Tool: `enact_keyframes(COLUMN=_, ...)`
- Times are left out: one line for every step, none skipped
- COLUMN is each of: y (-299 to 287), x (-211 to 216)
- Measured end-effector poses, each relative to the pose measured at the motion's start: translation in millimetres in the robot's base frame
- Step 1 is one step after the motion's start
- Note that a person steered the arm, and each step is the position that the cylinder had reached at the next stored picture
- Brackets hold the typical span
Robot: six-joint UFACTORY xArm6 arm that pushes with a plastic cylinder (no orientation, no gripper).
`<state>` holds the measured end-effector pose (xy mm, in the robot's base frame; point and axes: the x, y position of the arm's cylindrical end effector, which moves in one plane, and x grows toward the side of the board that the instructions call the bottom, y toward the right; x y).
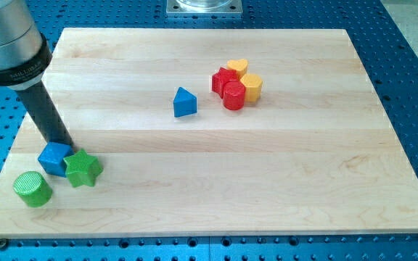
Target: Move the green circle into the green star
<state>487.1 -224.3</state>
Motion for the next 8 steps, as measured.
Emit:
enact_keyframes(y=-14.4, x=12.5)
enact_keyframes(y=-47.5, x=35.1)
enact_keyframes(y=-76.2, x=35.9)
enact_keyframes(y=-80.2, x=56.8)
enact_keyframes(y=-64.1, x=78.9)
enact_keyframes(y=-49.0, x=84.6)
enact_keyframes(y=-31.3, x=84.5)
enact_keyframes(y=-32.2, x=89.5)
